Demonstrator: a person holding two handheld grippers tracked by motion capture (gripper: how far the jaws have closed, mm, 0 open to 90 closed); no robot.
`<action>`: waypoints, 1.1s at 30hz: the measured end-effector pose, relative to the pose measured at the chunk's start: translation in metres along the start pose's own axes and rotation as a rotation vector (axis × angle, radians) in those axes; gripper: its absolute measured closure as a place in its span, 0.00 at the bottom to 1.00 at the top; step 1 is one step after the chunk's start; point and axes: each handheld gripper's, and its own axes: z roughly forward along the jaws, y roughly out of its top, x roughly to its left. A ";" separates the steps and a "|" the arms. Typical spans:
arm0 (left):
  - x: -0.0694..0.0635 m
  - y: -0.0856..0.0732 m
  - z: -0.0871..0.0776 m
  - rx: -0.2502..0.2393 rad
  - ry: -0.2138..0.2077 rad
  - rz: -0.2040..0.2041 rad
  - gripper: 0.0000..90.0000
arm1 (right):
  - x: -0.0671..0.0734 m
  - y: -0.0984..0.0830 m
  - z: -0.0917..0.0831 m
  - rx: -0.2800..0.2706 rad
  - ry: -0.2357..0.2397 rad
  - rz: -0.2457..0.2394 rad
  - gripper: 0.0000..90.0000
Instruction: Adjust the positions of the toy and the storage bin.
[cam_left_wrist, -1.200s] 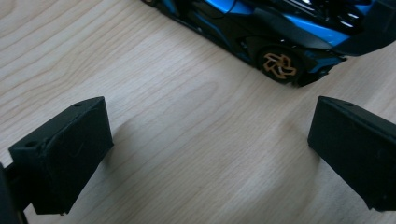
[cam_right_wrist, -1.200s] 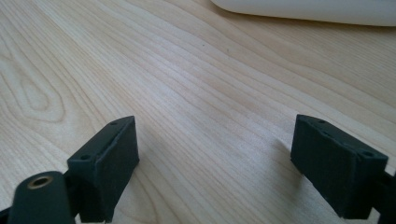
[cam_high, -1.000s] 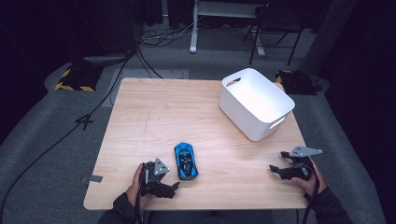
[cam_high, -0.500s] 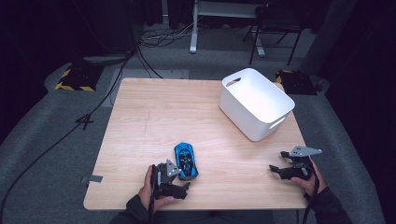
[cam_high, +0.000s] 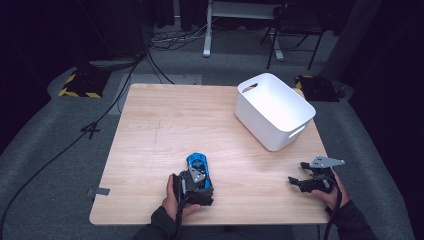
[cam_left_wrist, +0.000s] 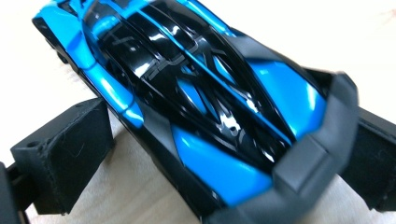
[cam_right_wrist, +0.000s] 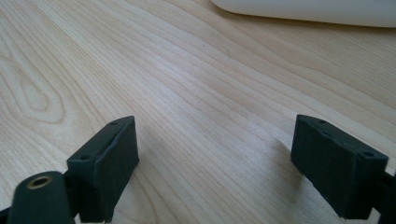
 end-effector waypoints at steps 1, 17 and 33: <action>-0.001 0.001 0.001 0.001 0.007 -0.006 0.00 | 0.000 0.000 0.000 0.000 0.000 0.000 0.17; 0.018 0.004 -0.001 -0.019 0.039 -0.045 0.13 | 0.000 0.000 0.000 -0.001 -0.001 0.000 0.17; 0.030 0.027 0.013 -0.079 0.117 -0.151 0.18 | 0.000 0.000 0.000 -0.001 0.000 0.000 0.17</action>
